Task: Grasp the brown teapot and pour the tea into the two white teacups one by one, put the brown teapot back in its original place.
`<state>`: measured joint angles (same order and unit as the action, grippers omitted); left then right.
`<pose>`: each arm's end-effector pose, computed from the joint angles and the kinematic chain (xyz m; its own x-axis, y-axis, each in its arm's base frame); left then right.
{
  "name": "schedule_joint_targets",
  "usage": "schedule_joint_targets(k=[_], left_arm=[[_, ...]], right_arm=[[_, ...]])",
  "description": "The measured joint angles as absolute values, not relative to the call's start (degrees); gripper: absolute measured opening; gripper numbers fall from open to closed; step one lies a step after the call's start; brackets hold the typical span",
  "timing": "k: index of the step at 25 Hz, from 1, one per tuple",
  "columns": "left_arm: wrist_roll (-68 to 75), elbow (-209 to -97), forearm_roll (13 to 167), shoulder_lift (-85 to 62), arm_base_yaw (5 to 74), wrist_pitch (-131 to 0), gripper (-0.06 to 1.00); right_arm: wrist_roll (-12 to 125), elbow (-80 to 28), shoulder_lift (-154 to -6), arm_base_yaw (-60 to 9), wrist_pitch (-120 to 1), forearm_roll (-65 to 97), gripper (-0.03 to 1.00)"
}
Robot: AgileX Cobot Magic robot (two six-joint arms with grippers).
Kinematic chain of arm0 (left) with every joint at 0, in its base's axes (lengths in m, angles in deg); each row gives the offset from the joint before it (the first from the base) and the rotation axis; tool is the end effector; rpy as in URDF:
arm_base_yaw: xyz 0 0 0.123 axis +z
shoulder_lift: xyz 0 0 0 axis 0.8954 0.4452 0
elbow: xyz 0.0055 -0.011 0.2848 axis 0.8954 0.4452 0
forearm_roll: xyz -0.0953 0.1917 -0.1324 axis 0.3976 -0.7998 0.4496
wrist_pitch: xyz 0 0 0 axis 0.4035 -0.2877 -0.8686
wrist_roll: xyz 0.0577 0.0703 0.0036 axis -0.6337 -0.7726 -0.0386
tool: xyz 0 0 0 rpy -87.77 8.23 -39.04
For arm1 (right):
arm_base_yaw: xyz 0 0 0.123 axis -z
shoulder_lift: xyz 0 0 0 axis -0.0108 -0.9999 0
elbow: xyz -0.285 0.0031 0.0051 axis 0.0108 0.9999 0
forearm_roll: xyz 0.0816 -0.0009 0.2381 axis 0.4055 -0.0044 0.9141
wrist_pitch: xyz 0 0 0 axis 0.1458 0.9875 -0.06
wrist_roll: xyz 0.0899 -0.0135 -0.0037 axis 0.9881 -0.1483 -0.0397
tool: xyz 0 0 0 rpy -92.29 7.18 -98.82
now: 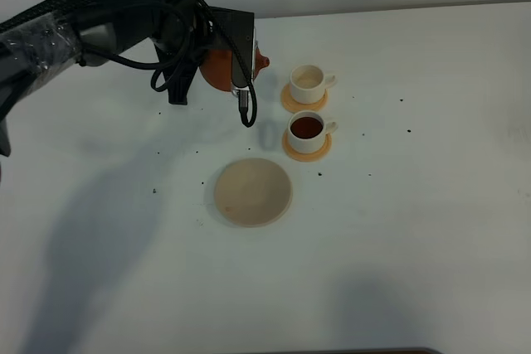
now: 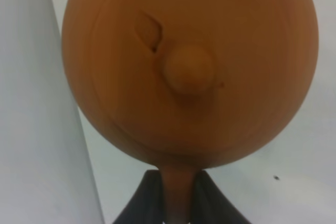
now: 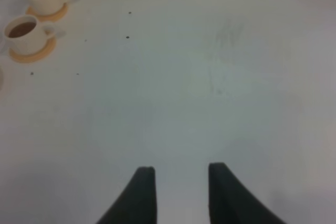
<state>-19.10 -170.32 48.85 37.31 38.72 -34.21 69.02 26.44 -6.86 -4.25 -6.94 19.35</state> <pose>0.4446 -0.1789 0.2063 0.1285 0.9861 0.1052 0.7527 -0.1661 0.6371 -0.0055 0.0148 0.2735 -0.4546 -0.1176 -0.8829 -0.2496 0.9683 -0.0005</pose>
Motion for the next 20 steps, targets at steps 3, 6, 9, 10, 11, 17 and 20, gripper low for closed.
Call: schedule_joint_targets(k=[3, 6, 9, 10, 11, 17, 20], left_arm=[[-18.92, -174.4, 47.7, 40.43, 38.72, -34.68, 0.11], [-18.91, -178.0, 47.29, 43.1, 38.72, -35.01, 0.11], [-18.92, -179.79, 46.41, 45.34, 38.72, -35.51, 0.11], [-19.14, -180.04, 46.24, 45.69, 38.72, -35.58, 0.11], [-19.49, -180.1, 46.23, 45.9, 38.72, -35.96, 0.11], [-20.41, -180.15, 45.8, 46.23, 38.43, -39.02, 0.11], [-20.53, -180.15, 44.54, 46.23, 37.52, -39.45, 0.11]], right_arm=[[69.02, 26.44, -6.86, -4.25, -6.94, 19.35, 0.24], [69.02, 26.44, -6.86, -4.25, -6.94, 19.35, 0.24], [69.02, 26.44, -6.86, -4.25, -6.94, 19.35, 0.24], [69.02, 26.44, -6.86, -4.25, -6.94, 19.35, 0.24], [69.02, 26.44, -6.86, -4.25, -6.94, 19.35, 0.24], [69.02, 26.44, -6.86, -4.25, -6.94, 19.35, 0.24], [69.02, 26.44, -6.86, -4.25, -6.94, 19.35, 0.24]])
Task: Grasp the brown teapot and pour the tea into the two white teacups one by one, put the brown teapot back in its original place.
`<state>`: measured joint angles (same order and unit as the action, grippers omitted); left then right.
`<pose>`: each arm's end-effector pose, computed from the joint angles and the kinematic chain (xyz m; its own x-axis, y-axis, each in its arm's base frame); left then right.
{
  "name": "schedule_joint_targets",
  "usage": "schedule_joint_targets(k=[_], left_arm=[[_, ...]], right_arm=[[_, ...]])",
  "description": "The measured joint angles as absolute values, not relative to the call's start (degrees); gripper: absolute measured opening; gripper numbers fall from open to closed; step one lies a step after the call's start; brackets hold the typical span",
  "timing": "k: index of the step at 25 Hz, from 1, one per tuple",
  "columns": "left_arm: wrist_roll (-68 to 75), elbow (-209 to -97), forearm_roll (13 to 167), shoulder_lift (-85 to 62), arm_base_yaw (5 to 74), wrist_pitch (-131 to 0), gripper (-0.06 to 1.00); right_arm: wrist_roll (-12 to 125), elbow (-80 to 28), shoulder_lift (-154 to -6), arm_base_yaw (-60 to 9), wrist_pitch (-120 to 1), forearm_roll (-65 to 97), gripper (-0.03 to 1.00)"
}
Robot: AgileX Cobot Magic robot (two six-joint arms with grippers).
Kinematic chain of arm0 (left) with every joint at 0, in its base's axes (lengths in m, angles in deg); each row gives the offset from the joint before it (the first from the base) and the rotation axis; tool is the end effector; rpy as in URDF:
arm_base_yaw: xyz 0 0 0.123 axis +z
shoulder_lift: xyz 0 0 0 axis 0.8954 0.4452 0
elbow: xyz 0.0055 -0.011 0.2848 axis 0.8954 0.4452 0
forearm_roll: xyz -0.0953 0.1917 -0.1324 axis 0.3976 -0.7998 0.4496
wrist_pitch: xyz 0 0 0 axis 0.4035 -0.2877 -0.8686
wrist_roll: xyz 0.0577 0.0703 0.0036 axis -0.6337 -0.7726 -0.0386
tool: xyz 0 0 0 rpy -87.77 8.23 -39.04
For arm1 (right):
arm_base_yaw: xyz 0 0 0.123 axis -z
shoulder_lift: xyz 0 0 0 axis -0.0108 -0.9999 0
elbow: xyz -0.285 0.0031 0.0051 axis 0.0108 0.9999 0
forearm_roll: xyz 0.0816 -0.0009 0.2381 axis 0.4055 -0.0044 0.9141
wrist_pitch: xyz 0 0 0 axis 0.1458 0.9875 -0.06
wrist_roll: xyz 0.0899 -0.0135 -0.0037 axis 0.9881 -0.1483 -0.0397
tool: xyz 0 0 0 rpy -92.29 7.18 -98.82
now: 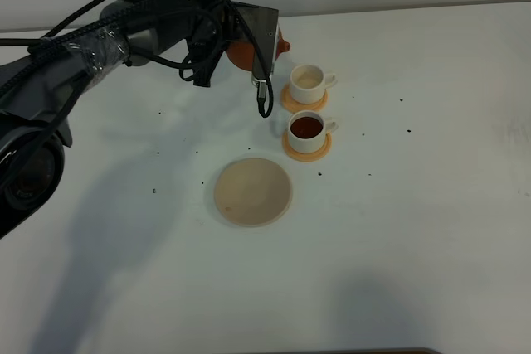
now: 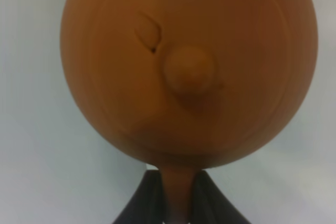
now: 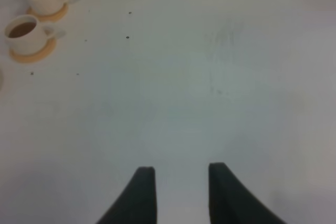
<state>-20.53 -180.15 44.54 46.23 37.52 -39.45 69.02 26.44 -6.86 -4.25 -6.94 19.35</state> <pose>0.4773 -0.2063 0.1860 0.2193 0.9640 0.1501 0.6552 -0.2595 0.7095 -0.0055 0.0148 0.2735 -0.4546 -0.1176 -0.8829 -0.2496 0.9683 -0.0005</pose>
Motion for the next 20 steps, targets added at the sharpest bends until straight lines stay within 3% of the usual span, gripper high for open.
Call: schedule_joint_targets(k=[20], left_arm=[[-23.16, -180.15, 34.27, 47.58, 35.27, -38.87, 0.11]], right_arm=[[69.02, 26.44, -6.86, -4.25, -6.94, 19.37, 0.24]])
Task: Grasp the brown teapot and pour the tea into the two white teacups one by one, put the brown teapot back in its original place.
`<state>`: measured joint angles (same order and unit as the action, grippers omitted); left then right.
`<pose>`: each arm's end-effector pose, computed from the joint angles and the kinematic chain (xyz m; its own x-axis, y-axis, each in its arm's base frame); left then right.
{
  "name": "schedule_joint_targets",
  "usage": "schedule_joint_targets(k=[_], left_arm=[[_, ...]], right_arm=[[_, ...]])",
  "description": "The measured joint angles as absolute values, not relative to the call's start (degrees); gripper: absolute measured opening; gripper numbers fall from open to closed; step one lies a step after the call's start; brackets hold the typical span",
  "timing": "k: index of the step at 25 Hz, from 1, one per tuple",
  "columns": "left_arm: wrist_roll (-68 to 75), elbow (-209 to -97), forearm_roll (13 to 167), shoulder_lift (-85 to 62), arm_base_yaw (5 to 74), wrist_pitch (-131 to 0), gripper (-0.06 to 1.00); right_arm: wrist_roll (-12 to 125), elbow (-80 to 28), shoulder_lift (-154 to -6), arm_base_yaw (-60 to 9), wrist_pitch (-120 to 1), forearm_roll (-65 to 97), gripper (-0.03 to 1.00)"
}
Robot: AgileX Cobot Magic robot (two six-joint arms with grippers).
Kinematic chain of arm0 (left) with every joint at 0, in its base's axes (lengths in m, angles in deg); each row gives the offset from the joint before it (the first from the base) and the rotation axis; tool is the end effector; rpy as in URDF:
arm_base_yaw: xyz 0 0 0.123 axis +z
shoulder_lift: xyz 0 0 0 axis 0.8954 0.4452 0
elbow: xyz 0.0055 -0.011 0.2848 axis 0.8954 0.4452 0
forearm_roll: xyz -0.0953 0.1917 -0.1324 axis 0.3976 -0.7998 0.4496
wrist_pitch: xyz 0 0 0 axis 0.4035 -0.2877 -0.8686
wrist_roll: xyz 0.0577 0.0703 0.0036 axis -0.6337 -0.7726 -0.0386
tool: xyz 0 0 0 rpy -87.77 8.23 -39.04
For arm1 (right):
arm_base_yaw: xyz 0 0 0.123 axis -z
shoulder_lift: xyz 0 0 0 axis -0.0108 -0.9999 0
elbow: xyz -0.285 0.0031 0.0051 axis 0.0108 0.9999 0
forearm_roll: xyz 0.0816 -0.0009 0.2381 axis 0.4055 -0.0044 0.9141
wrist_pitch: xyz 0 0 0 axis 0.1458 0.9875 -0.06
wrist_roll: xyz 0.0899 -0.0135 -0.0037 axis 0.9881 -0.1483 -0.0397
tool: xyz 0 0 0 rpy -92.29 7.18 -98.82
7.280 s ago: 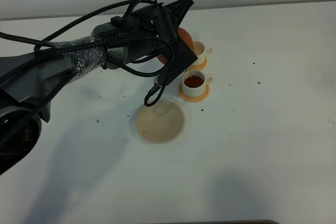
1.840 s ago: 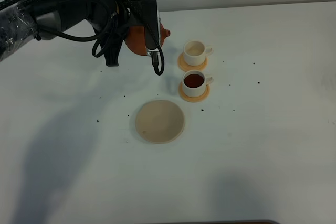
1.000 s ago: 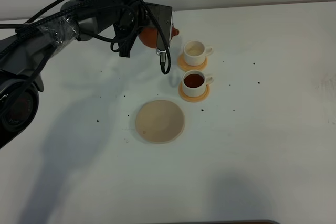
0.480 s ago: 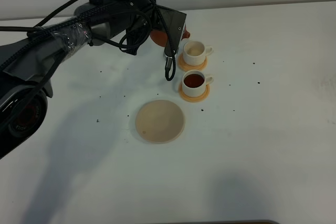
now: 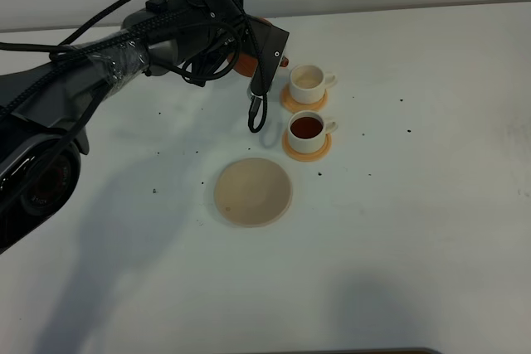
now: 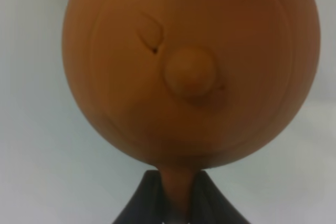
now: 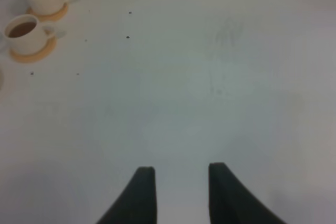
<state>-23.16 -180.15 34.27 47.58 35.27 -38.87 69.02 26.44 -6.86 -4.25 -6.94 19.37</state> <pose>0.4743 -0.2198 0.1780 0.3230 0.8796 0.3493 0.5732 -0.4755 0.6673 -0.0055 0.0148 0.2735 -0.4546 -0.1175 -0.8829 -0.2498 0.9683 -0.0002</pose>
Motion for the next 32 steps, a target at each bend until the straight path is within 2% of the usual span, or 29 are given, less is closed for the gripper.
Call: schedule_joint_targets(k=[14, 32], left_arm=[[-21.93, -184.37, 34.14, 49.19, 33.73, -40.24, 0.11], [-23.9, -184.5, 32.64, 50.24, 33.57, -39.73, 0.11]], right_arm=[[69.02, 26.44, -6.86, -4.25, -6.94, 19.37, 0.24], [69.02, 26.44, -6.86, -4.25, -6.94, 19.42, 0.24]])
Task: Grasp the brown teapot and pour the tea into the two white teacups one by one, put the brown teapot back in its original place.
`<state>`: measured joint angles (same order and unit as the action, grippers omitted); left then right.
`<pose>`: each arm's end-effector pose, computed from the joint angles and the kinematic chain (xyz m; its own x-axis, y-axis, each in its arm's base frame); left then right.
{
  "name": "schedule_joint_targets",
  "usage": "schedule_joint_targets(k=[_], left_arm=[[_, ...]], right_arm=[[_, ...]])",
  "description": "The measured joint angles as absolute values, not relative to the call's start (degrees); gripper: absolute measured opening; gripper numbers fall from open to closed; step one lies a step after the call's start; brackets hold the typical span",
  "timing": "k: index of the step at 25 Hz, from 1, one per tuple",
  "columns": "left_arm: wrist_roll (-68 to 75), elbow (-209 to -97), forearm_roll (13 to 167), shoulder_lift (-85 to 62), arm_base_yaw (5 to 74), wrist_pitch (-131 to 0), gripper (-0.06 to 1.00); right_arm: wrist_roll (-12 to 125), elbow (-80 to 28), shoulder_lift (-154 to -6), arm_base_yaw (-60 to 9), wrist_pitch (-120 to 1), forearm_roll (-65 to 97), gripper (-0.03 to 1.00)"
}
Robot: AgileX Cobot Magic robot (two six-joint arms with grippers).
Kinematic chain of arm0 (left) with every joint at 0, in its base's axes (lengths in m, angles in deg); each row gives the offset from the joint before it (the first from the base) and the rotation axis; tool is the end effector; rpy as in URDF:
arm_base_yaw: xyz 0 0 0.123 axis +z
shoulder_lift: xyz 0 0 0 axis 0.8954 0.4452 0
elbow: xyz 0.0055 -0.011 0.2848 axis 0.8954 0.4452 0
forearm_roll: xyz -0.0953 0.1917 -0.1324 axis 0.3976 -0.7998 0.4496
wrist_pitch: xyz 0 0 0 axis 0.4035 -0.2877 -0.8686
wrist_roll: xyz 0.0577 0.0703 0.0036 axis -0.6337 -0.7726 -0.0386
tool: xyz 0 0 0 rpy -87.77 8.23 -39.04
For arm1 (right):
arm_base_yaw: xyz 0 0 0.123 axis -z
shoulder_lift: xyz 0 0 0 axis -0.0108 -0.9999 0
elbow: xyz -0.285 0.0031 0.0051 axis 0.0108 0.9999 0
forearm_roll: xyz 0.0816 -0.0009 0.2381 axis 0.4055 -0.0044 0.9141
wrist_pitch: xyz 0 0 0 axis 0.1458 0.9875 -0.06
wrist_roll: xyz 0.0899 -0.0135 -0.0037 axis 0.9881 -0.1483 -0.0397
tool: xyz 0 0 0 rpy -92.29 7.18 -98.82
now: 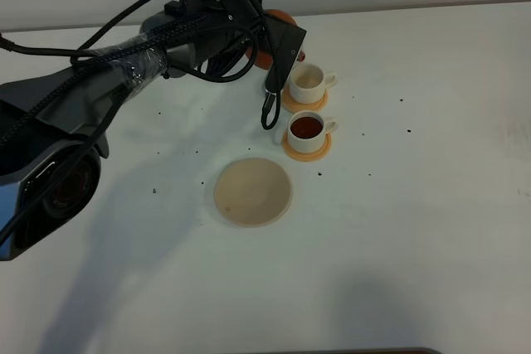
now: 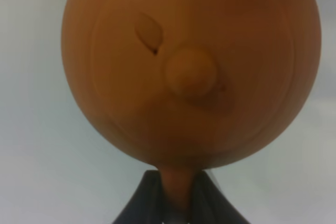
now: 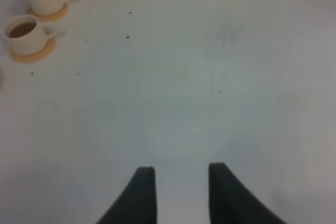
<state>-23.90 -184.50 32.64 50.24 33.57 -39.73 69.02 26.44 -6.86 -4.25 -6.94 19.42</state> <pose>0.4790 -0.2402 0.1781 0.3556 0.8563 0.3745 0.5130 -0.5137 0.6877 -0.0055 0.0149 0.2735 -0.4546 -0.1170 -0.8830 -0.2503 0.9682 0.0005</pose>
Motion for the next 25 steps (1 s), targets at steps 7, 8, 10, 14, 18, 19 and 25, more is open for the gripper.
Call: schedule_joint_targets(k=[7, 8, 10, 14, 18, 19, 25], left_arm=[[-24.33, -184.5, 29.49, 50.43, 33.47, -39.92, 0.11], [-24.4, -184.5, 29.43, 50.43, 33.42, -39.92, 0.11], [-24.7, -184.5, 29.03, 50.43, 33.36, -39.98, 0.11], [-25.05, -184.5, 28.55, 50.43, 32.87, -40.56, 0.11], [-25.1, -184.5, 26.59, 50.43, 32.61, -41.4, 0.11], [-25.1, -184.5, 26.24, 50.43, 32.61, -41.54, 0.11], [-27.14, -184.5, 25.52, 50.43, 32.61, -41.71, 0.11]], right_arm=[[69.02, 26.44, -6.86, -4.25, -6.94, 19.42, 0.24], [69.02, 26.44, -6.86, -4.25, -6.94, 19.42, 0.24], [69.02, 26.44, -6.86, -4.25, -6.94, 19.42, 0.24], [69.02, 26.44, -6.86, -4.25, -6.94, 19.42, 0.24], [69.02, 26.44, -6.86, -4.25, -6.94, 19.42, 0.24], [69.02, 26.44, -6.86, -4.25, -6.94, 19.42, 0.24], [69.02, 26.44, -6.86, -4.25, -6.94, 19.42, 0.24]])
